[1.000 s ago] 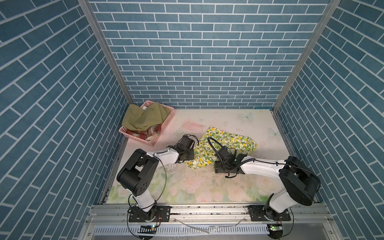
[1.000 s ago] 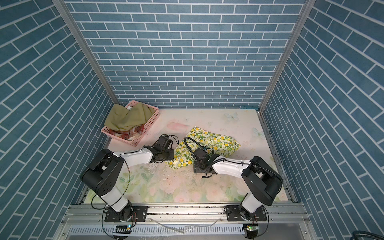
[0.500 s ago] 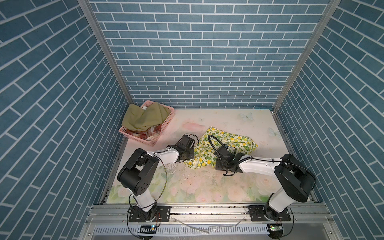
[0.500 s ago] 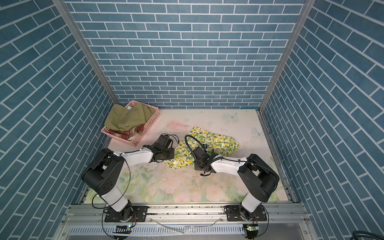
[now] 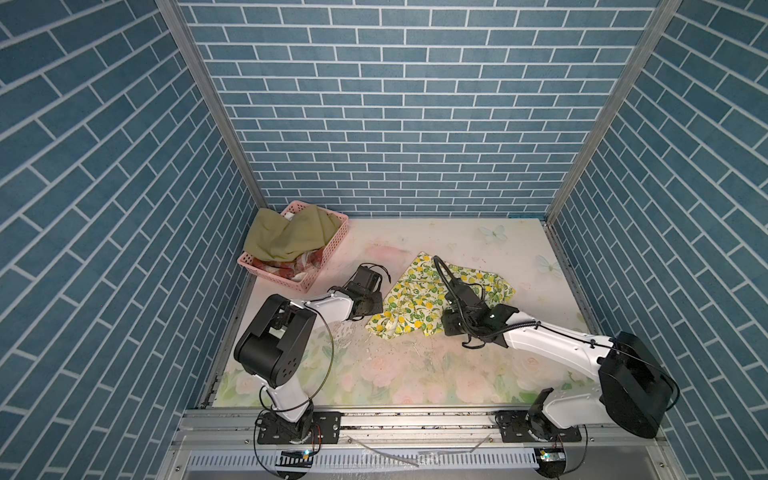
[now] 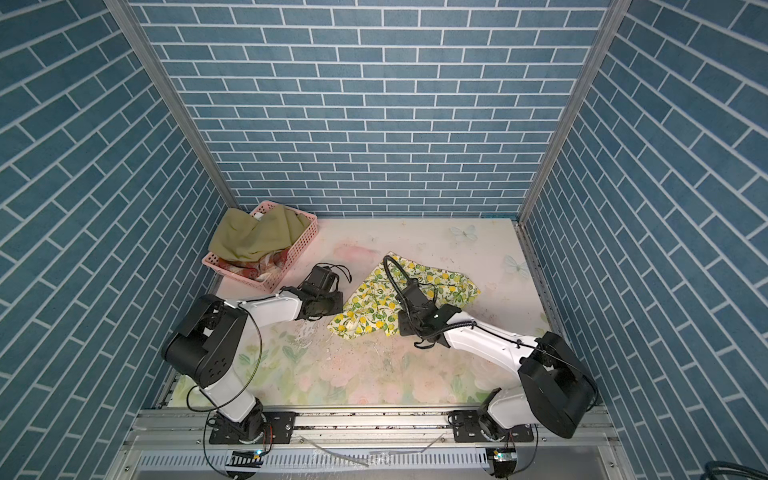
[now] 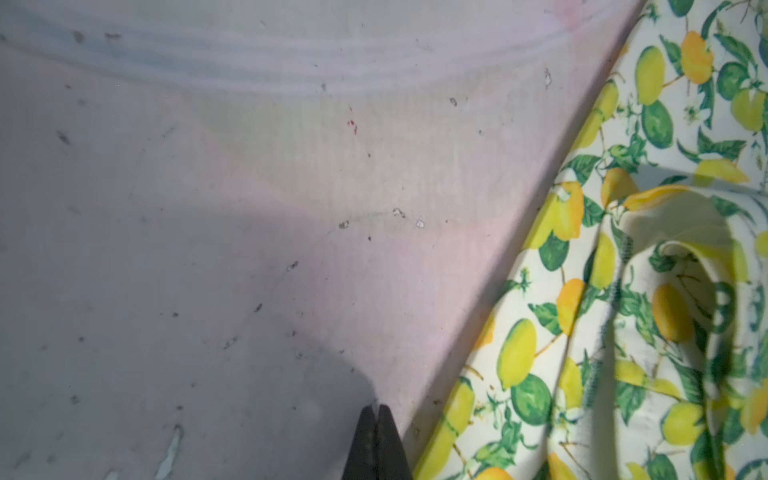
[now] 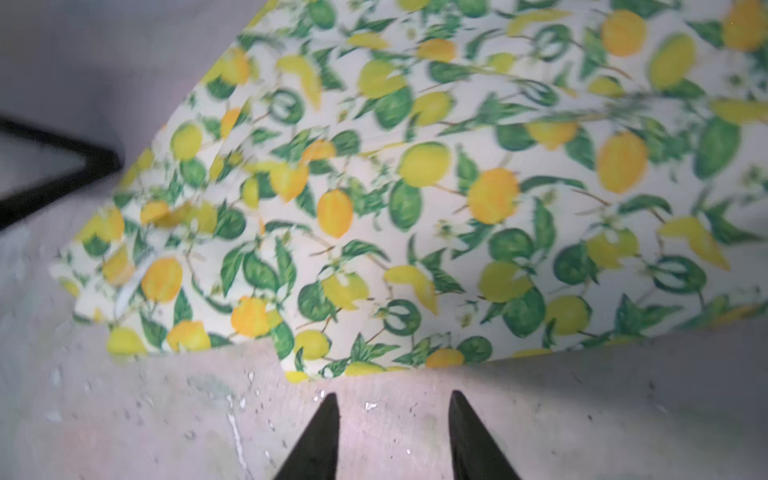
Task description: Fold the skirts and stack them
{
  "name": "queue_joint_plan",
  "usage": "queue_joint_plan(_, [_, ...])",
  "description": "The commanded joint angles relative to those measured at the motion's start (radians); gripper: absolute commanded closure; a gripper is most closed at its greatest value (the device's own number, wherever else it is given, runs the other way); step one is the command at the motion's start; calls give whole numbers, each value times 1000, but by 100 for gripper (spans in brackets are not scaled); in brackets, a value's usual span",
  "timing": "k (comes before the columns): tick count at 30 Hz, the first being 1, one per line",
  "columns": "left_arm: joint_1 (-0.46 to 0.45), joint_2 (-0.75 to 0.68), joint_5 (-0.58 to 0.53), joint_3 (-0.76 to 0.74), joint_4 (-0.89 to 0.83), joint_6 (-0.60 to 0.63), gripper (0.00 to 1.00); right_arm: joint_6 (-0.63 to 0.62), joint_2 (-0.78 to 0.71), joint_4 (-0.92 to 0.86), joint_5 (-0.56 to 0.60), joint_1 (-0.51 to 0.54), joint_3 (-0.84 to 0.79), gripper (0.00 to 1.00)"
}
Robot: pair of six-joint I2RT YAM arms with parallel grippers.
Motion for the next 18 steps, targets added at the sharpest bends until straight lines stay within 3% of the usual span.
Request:
queue_joint_plan(1, [4,4,36,3,-7,-8,100,-150,37,56,11,52,-11,40])
queue_joint_plan(4, [2,-16,44,-15,-18,-7,100,-197,58,110,56,98,-18,35])
queue_joint_plan(8, [4,-43,42,-43,-40,0,80,-234,120,143,137,150,2,33])
queue_joint_plan(11, [18,-59,43,-66,-46,2,72,-253,167,170,195,186,11,33])
queue_joint_plan(18, [58,-95,56,-111,-42,3,65,-245,259,234,323,217,20,37])
